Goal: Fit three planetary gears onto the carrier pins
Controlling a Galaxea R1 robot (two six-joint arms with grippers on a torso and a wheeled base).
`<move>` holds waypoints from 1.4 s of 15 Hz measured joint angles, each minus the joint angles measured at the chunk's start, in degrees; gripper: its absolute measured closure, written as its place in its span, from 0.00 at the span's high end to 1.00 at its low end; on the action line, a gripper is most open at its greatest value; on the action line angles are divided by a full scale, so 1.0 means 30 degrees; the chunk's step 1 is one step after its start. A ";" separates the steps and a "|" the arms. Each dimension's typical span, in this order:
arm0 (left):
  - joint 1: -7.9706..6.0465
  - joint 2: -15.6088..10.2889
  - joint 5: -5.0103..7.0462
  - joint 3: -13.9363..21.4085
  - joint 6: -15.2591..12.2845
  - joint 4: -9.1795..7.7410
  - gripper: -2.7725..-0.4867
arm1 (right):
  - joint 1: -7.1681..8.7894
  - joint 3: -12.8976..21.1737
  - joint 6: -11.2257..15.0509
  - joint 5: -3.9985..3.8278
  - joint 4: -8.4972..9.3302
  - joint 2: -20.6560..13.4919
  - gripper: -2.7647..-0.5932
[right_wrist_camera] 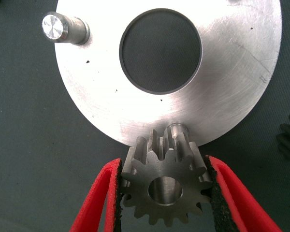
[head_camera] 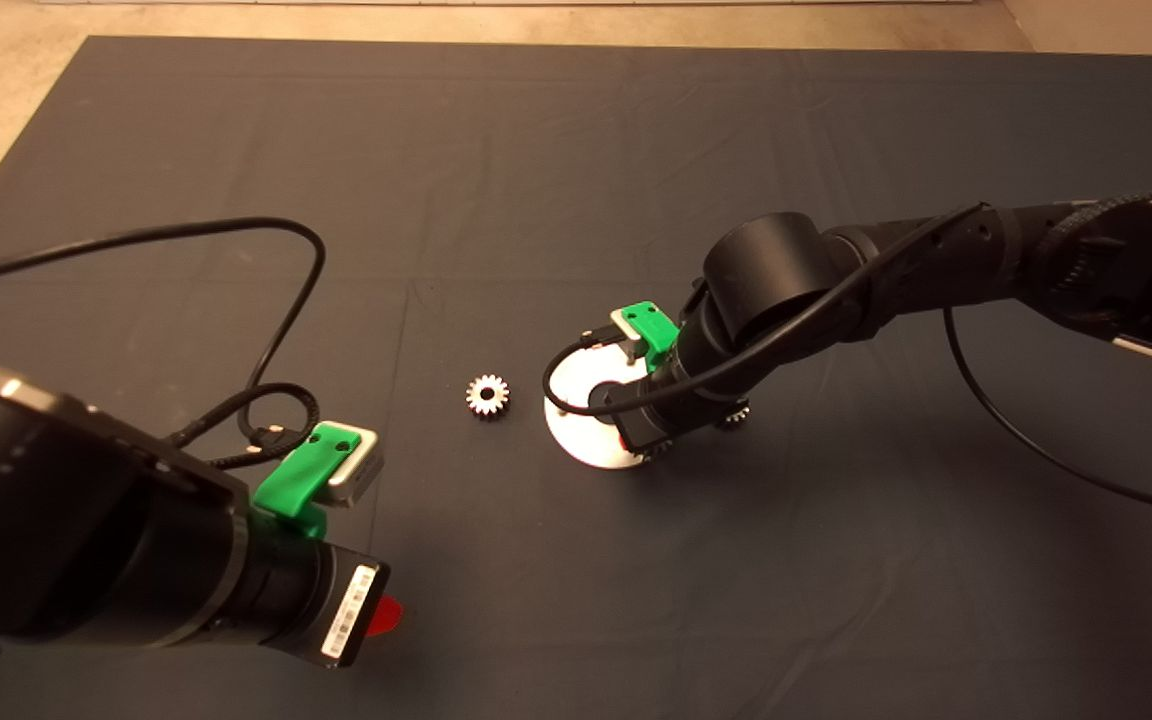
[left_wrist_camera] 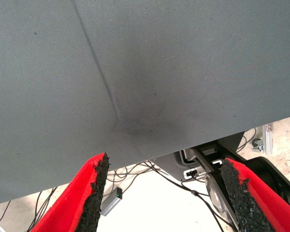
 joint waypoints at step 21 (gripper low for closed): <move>-0.0007 -0.0008 0.0000 0.0000 0.0000 0.0000 0.50 | 0.0016 0.0000 -0.0028 -0.0679 -0.0183 0.0008 0.16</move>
